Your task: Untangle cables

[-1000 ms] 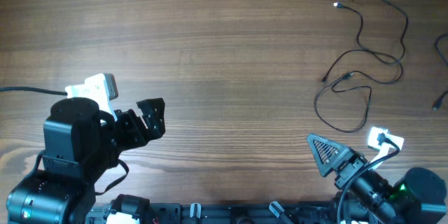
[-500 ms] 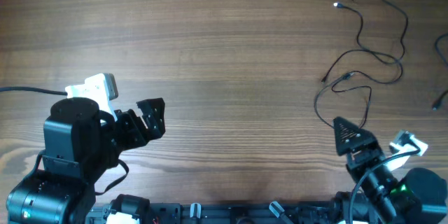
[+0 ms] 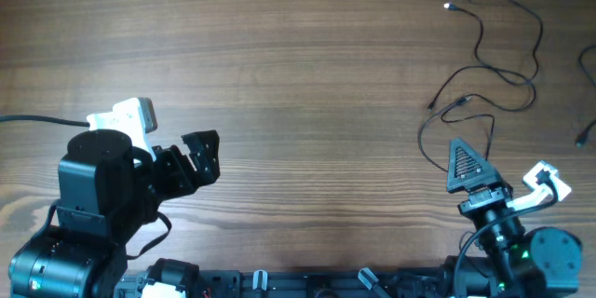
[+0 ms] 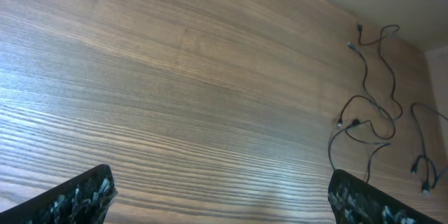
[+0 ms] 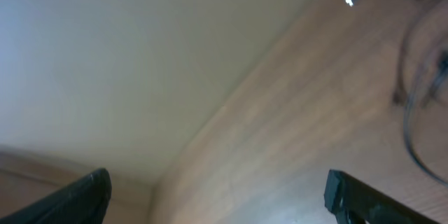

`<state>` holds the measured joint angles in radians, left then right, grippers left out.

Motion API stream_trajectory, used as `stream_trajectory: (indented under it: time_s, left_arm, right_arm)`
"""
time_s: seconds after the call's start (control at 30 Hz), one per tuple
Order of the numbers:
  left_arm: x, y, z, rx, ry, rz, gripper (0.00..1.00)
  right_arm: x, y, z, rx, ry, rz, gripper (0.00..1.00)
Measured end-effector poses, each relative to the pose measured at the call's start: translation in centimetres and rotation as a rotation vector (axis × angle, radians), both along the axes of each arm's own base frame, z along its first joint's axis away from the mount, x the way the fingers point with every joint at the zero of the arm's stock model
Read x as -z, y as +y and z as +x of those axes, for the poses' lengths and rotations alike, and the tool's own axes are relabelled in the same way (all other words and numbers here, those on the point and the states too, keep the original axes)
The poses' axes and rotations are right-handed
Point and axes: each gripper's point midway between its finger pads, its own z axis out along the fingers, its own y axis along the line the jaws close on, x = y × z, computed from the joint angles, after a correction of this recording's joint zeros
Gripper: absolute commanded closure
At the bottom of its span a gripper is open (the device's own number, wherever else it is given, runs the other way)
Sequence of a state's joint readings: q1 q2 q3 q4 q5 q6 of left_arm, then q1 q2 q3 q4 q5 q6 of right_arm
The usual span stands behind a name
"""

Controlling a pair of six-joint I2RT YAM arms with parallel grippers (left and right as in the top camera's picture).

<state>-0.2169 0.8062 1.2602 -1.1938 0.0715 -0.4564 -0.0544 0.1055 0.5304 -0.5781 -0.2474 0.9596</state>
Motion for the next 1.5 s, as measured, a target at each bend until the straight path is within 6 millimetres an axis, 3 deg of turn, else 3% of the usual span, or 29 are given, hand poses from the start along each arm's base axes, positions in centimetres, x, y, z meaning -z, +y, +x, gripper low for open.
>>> stream_trajectory:
  time_s: [0.2,0.57,0.77,0.93,1.1,1.23,1.33,1.5]
  left_arm:
    - [0.0,0.0,0.0,0.001,0.0,0.0,0.0]
    - [0.0,0.0,0.0,0.0,-0.001,0.0,0.0]
    - [0.0,0.0,0.0,0.0,-0.001,0.0,0.0]
    - [0.0,0.0,0.0,0.001,-0.001,0.0,0.0]
    - [0.0,0.0,0.0,0.0,0.0,0.0,0.0]
    - [0.0,0.0,0.0,0.0,-0.001,0.0,0.0]
    - [0.0,0.0,0.0,0.001,0.0,0.0,0.0]
    - [0.0,0.0,0.0,0.001,-0.001,0.0,0.0]
  right_arm:
    - [1.8,-0.5,1.5,0.027,-0.066,0.033,0.0]
    - [0.4,-0.6,3.3,0.026,-0.305,0.099,0.0]
    - [1.7,-0.7,3.8,0.027,-0.281,0.194,0.0]
    - [1.4,-0.7,3.9,0.023,-0.324,0.23,0.0]
    - [4.0,-0.8,4.5,0.028,-0.273,0.312,0.0]
    - [4.6,-1.0,4.7,0.041,-0.249,0.33,0.0]
    - [7.9,-1.2,5.0,0.078,-0.119,0.33,0.0]
    - [8.5,-1.3,5.0,0.074,-0.125,0.142,0.0]
